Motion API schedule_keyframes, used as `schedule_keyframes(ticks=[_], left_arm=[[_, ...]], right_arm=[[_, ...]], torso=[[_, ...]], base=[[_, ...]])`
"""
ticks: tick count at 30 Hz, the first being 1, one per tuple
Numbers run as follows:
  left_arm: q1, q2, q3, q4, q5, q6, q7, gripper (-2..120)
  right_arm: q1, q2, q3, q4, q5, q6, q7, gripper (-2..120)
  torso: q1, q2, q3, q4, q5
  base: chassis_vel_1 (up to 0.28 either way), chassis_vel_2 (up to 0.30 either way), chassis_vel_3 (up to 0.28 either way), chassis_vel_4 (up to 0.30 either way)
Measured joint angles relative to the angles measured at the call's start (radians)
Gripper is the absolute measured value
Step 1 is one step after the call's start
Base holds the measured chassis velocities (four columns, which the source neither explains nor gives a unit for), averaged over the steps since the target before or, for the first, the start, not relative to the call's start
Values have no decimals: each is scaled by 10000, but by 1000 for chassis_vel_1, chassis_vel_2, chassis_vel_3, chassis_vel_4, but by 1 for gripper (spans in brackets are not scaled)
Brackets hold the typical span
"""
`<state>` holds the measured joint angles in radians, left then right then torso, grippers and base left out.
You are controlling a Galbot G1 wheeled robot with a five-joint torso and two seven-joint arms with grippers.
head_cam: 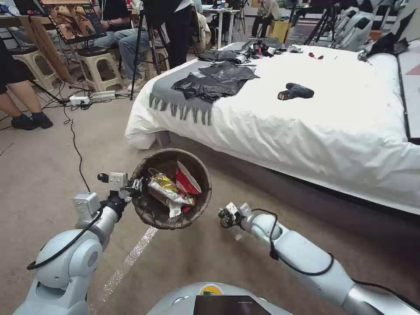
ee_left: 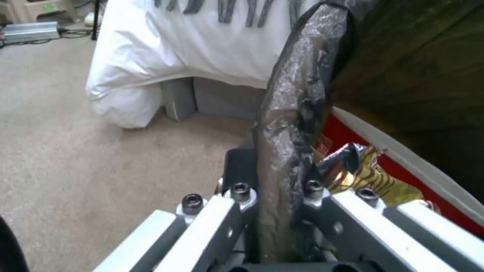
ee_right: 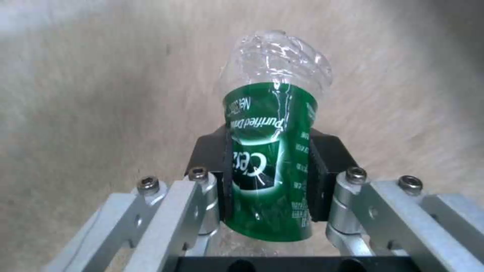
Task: Pick up the trash bin, then pick up the garbage from the floor and place it into the trash bin.
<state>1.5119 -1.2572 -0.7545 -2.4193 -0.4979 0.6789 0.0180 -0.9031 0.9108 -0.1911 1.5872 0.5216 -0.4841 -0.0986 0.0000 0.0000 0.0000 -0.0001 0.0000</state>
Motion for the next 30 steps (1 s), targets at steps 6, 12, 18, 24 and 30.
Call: schedule_keyframes(ticks=[6, 12, 18, 24, 30], left_arm=[[16, -4, 0, -2, -1, 0, 2, 2], [-14, 14, 23, 26, -1, 0, 6, 2], [-24, 35, 69, 53, -2, 7, 9, 2], [-30, 85, 83, 98, -23, 46, 13, 2], [-35, 113, 135, 166, -23, 55, 21, 2]], right_arm=[[-464, -991, 792, 1910, 943, 29, 506, 27], [-796, -1441, 1607, 3527, 1667, -96, 1032, 27], [-828, -1740, 2457, 4858, 2297, -389, 1465, 27], [-490, -1894, 3270, 5818, 2912, -520, 1641, 27], [134, -2054, 3795, 6512, 3728, -545, 1704, 26]], torso=[[0, 0, 0, 0, 1], [0, 0, 0, 1, 0], [0, 0, 0, 0, 1], [0, 0, 0, 2, 0], [0, 0, 0, 0, -1]], base=[[0, 0, 0, 0], [0, 0, 0, 0], [0, 0, 0, 0], [0, 0, 0, 0], [0, 0, 0, 0]])
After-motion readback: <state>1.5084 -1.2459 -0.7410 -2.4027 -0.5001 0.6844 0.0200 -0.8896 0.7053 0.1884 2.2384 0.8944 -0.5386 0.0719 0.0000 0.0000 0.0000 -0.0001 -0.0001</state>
